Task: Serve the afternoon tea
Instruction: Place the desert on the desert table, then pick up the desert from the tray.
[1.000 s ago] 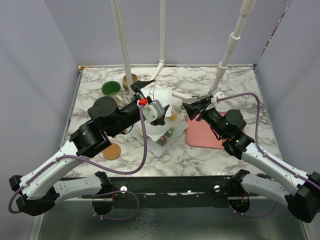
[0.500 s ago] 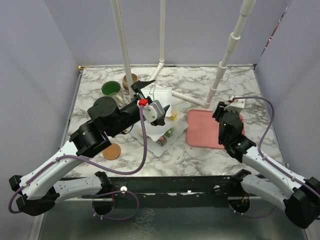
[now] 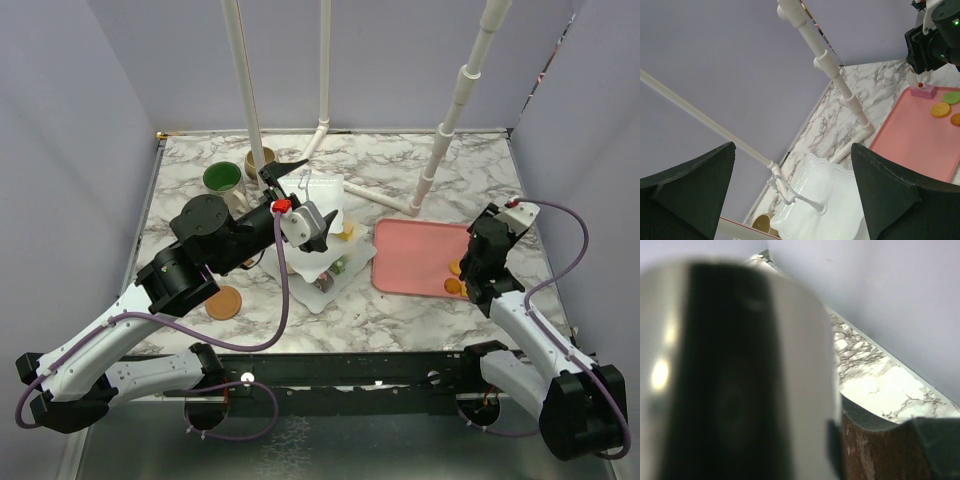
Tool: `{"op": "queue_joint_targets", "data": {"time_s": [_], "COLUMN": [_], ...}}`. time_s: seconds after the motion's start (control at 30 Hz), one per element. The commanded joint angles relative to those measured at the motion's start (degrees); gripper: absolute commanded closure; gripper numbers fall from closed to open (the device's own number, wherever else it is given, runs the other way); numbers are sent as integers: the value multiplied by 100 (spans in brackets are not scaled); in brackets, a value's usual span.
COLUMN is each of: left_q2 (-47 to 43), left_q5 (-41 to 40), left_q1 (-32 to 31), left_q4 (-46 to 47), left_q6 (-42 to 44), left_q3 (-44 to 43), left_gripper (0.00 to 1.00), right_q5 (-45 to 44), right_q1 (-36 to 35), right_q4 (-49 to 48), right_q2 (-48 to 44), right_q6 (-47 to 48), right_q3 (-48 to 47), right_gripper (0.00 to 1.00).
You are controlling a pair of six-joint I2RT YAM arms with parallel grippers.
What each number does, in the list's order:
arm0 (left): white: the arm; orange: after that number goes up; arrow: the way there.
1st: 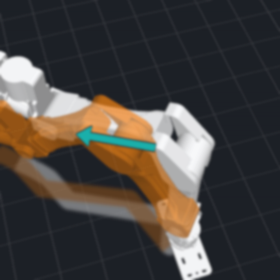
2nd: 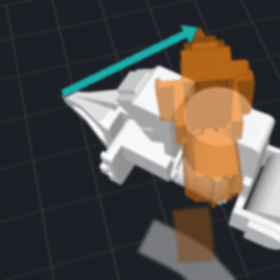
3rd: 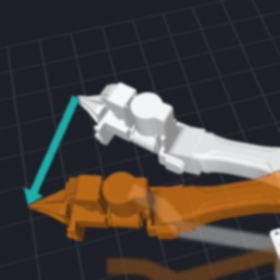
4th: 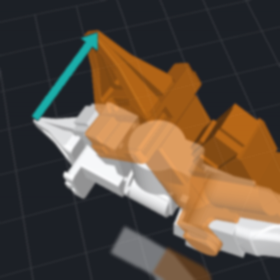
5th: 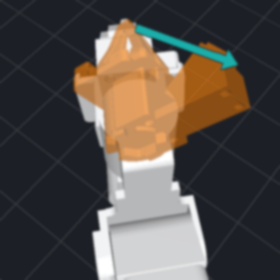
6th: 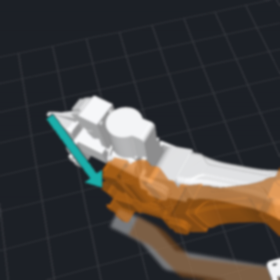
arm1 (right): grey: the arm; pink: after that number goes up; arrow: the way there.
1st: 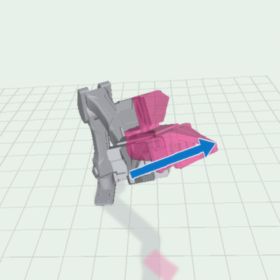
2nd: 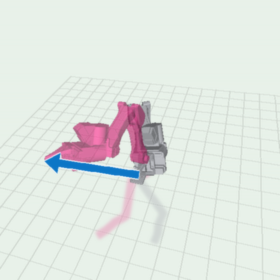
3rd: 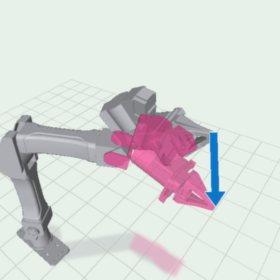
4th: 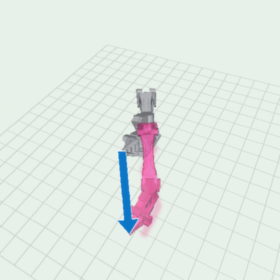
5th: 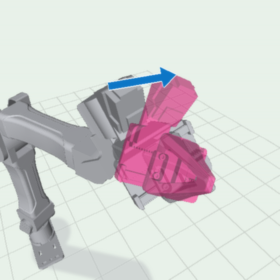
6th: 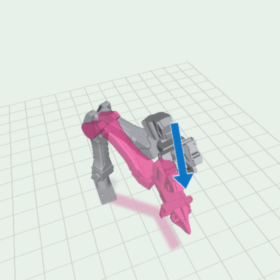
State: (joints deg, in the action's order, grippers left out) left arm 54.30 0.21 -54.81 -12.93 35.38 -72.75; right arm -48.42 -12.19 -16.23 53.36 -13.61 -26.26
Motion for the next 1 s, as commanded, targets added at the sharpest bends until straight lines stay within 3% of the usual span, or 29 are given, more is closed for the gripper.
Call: {"op": "queue_joint_targets", "data": {"time_s": [0.0, 0.27, 0.97], "left_q2": [-74, -79, -52], "left_q5": [130, 143, 129], "left_q1": [29, 26, 23], "left_q4": [62, 64, 64], "left_q6": [-44, -17, 4], "left_q3": [-56, -64, -97], "left_gripper": [1, 1, 1], "right_q5": [22, 266, 1206], "right_q1": [353, 613, 885], "right_q4": [-144, -197, -233], "right_q2": [177, 779, 1277], "right_q6": [-323, -628, -993], "right_q3": [7, 28, -63], "right_gripper": [49, 49, 52]}}
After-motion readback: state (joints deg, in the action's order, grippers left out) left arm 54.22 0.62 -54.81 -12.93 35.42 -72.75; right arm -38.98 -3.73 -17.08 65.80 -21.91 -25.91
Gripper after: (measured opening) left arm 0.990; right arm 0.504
